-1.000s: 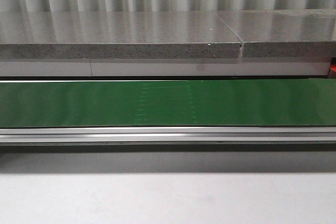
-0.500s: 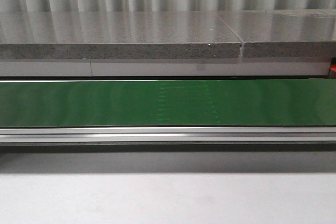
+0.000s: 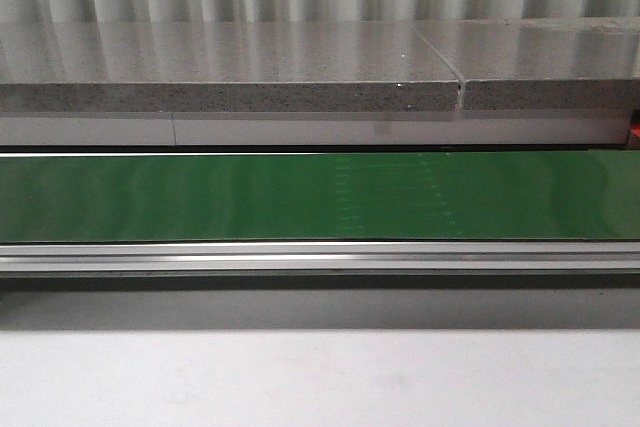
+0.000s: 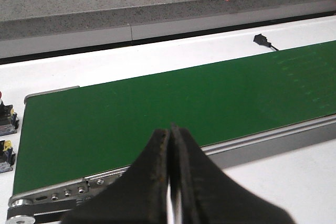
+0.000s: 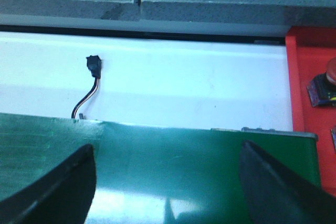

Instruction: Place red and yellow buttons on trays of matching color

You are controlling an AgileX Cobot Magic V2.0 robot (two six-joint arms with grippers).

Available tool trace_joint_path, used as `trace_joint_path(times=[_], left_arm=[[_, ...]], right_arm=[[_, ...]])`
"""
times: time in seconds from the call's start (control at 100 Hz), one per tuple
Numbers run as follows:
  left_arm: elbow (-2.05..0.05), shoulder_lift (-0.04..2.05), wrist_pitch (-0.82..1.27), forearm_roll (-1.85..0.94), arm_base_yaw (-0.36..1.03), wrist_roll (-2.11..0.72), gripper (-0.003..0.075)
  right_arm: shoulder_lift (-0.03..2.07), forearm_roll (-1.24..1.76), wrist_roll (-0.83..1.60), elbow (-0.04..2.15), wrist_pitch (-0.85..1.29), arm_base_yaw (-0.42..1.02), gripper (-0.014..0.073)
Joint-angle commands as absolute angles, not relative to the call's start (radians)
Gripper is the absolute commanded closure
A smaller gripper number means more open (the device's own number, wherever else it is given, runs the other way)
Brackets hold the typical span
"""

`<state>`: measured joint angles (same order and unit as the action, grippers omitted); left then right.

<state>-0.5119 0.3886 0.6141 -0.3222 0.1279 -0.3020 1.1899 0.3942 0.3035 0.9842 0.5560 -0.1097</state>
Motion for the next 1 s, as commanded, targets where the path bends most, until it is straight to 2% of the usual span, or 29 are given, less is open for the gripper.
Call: trace_joint_path(times=[0.0,0.33,0.4,0.65,0.72,0.99], left_arm=[[-0.537,0.393,0.547,-0.346,0.135,-0.303,0.074],[-0.537,0.393,0.547,-0.346,0.135,-0.303,0.074],[-0.537,0.393,0.547,-0.346,0.135,-0.303,0.074],[-0.537,0.393,0.547,-0.346,0.135,-0.303,0.074],[-0.537,0.393,0.547,-0.346,0.135,-0.303,0.074],[-0.537,0.393,0.547,-0.346,0.135,-0.303,0.074]], right_arm=[[1.12,0.389,0.321,0.967,0.485,-0.104,0.0032],[0.923,0.389,0.321,0.85,0.489,-0.104,0.0055],[0.889,0.389,0.321,0.847,0.528,-0.104,0.0127],[0.828,0.389,0.321,0.847,0.583,-0.104,0.0585],[0.828,0.389,0.321,0.847,0.583,-0.104,0.0665],[0.829,0.389,0.321,0.847,0.601,-0.104,0.0661]])
